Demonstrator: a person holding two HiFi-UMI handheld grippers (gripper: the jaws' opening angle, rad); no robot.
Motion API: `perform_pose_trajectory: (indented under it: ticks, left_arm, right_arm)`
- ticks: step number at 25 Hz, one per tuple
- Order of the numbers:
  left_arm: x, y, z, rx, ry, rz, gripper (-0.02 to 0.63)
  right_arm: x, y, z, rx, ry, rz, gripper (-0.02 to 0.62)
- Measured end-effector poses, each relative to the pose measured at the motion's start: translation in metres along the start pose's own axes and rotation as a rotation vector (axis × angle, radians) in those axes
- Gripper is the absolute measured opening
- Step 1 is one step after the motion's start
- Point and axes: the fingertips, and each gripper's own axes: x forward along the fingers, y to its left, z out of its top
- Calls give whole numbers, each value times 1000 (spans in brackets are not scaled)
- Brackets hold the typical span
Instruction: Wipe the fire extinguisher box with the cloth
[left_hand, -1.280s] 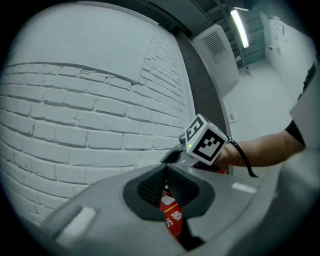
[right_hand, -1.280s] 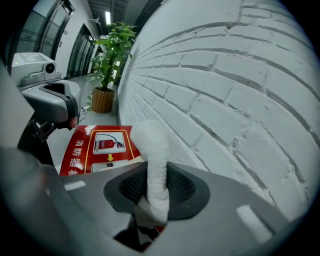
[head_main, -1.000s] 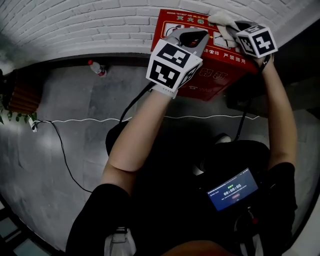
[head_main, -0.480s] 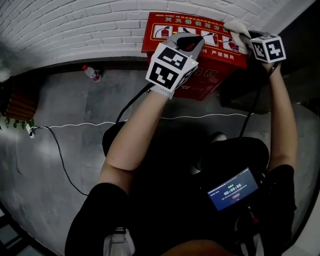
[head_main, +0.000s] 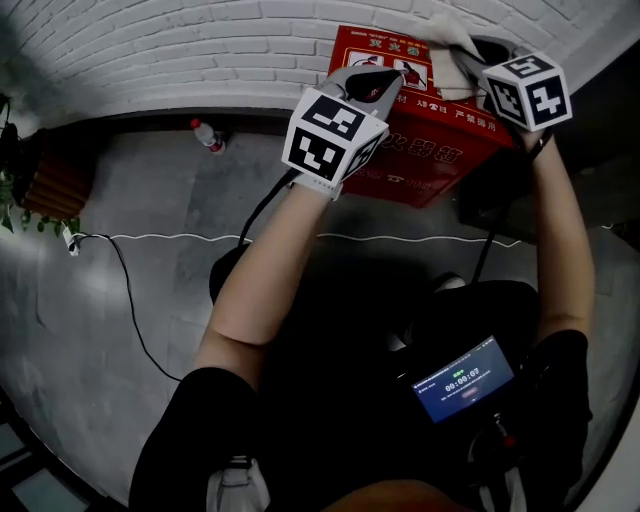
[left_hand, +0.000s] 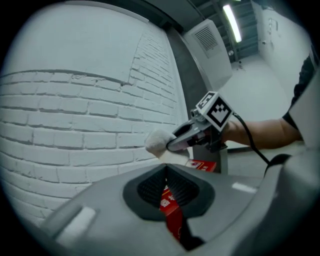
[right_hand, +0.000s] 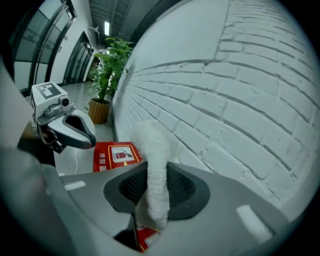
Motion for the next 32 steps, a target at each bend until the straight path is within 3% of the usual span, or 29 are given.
perform_pose_trajectory:
  ticks: [6, 14, 23, 32]
  left_arm:
    - [-46, 21, 6, 14, -15, 64, 0]
    - [-79, 50, -9, 13, 19, 139, 0]
    - [-59, 34, -23, -14, 61, 86, 0]
    - [-19, -5, -26, -3, 74, -1, 0]
  right_arm:
    - [34, 77, 45, -53, -43, 134, 100]
    - [76, 147, 41, -194, 54, 218, 101]
    - [73, 145, 19, -171, 99, 196, 100]
    - [48, 110, -21, -81, 138, 203, 100]
